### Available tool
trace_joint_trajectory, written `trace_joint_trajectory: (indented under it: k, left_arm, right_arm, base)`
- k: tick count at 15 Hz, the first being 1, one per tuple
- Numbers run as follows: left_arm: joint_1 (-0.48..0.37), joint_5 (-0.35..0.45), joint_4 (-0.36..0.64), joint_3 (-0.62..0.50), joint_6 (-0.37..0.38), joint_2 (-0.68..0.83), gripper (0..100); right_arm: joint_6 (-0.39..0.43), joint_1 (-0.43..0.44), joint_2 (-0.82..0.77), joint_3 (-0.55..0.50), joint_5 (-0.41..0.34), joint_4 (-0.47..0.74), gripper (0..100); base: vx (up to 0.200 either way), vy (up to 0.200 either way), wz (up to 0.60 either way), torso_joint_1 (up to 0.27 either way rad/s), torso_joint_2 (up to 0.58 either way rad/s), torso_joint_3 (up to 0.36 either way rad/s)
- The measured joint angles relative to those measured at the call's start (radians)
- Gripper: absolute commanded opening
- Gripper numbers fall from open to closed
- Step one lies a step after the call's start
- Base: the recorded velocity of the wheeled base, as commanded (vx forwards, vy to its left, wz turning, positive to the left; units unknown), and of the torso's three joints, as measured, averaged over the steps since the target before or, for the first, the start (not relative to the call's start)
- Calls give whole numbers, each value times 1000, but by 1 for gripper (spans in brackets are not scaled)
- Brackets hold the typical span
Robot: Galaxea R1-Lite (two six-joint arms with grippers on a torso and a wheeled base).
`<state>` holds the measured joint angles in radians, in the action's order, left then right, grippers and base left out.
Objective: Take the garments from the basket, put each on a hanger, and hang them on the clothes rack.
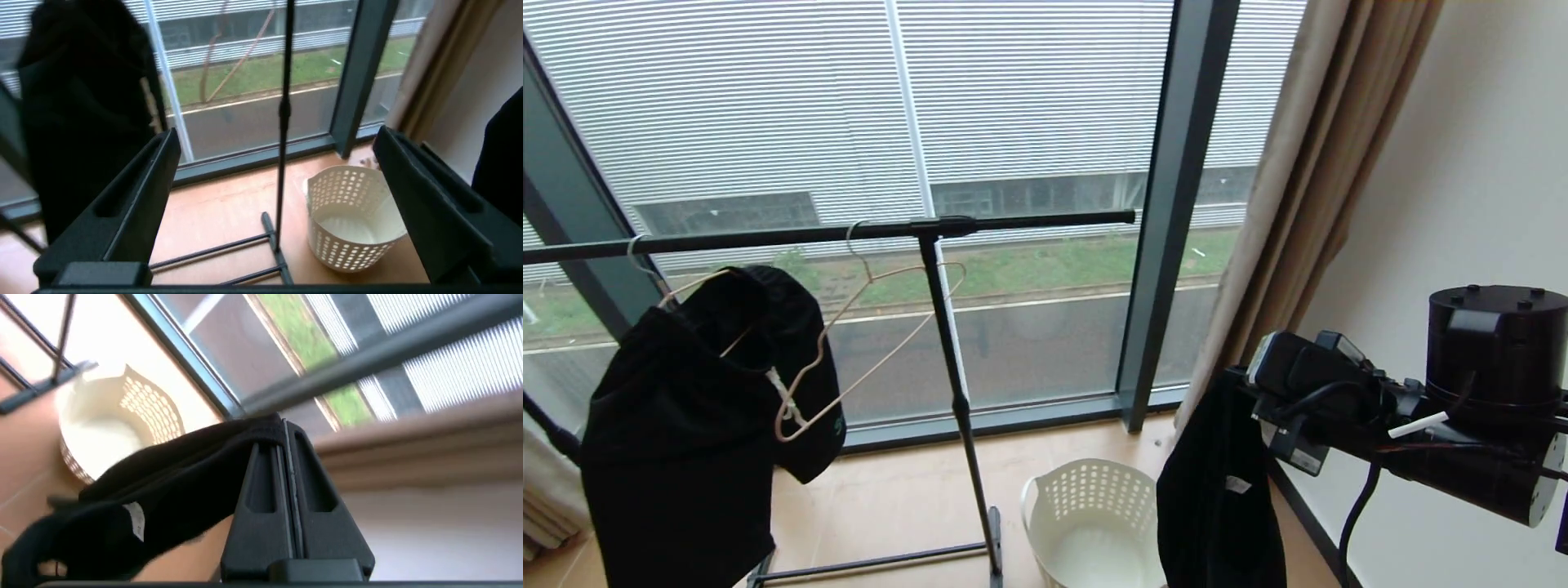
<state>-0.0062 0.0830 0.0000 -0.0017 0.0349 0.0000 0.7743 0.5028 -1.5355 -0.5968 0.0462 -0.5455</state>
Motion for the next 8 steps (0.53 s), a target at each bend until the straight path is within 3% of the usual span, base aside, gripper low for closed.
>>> trace_joint_trajectory:
  k: [4,6,8]
  left_arm:
    - [0,1,0,0,0,0,100]
    - [0,1,0,0,0,0,100]
    - [0,1,0,0,0,0,100]
  right_arm:
    - [0,0,-1,0,0,-1,0]
    - [0,0,-2,0,0,0,0]
    - [0,0,-1,-1,0,0,0]
  base:
    - [0,0,0,0,0,0]
    - [-200,200,0,5,0,5]
    - [0,200,0,2,2,2]
